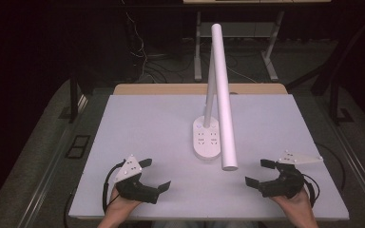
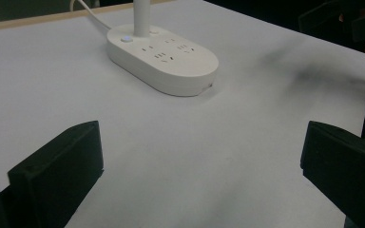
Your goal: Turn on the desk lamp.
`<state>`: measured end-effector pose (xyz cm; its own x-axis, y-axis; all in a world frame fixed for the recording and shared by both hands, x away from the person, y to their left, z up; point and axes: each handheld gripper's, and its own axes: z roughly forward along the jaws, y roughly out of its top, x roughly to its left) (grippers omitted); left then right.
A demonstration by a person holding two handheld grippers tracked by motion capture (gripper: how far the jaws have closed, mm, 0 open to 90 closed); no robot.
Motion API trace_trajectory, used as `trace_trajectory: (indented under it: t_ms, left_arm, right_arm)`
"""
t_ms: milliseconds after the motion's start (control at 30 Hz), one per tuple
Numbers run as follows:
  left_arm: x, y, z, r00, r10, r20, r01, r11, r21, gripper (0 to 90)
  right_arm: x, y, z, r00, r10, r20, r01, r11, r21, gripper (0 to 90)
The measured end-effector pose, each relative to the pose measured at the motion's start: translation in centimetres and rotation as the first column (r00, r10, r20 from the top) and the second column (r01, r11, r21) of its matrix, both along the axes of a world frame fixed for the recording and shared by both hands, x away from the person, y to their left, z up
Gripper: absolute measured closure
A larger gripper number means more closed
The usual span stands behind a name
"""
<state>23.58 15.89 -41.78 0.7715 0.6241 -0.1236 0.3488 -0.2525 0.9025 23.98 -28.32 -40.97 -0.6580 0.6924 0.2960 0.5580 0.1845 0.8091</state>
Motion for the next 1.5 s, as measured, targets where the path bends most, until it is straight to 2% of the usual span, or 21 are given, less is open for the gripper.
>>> trace_trajectory:
  t_ms: [433, 967, 1167, 1333, 1367, 1500]
  left_arm:
    - [0.0, 0.4, -0.2, 0.9998, 0.021, -0.002, -0.021, 0.9998, -0.006, 0.0]
    - [-0.2, 0.5, -0.2, 0.9998, 0.021, -0.003, -0.021, 0.9998, -0.004, 0.0]
    - [-0.3, 0.4, -0.2, 0.9998, 0.017, -0.002, -0.017, 0.9998, 0.004, 0.0]
    - [-0.3, 0.4, -0.2, 0.9999, 0.016, -0.004, -0.016, 0.9999, 0.004, 0.0]
    - [-0.3, 0.4, -0.2, 0.9999, 0.016, -0.004, -0.016, 0.9999, 0.004, 0.0]
    - [-0.4, 0.4, -0.2, 0.9998, 0.018, -0.005, -0.018, 0.9998, 0.004, 0.0]
  right_arm:
    - [-0.2, 0.1, 0.0, 0.9998, 0.007, -0.017, -0.007, 1.0000, -0.006, 0.4]
    - [-0.3, -0.1, 0.3, 0.9996, 0.003, -0.030, -0.004, 1.0000, -0.004, 0.4]
    - [0.2, -0.2, 0.4, 0.9992, 0.020, -0.034, -0.021, 0.9994, -0.026, 0.4]
    - [0.4, -0.1, 0.5, 0.9984, 0.027, -0.049, -0.028, 0.9992, -0.027, 0.4]
    - [0.5, 0.1, 0.7, 0.9973, 0.035, -0.064, -0.037, 0.9988, -0.031, 0.4]
    - [1.0, 0.2, 1.0, 0.9968, 0.052, -0.061, -0.054, 0.9978, -0.039, 0.3]
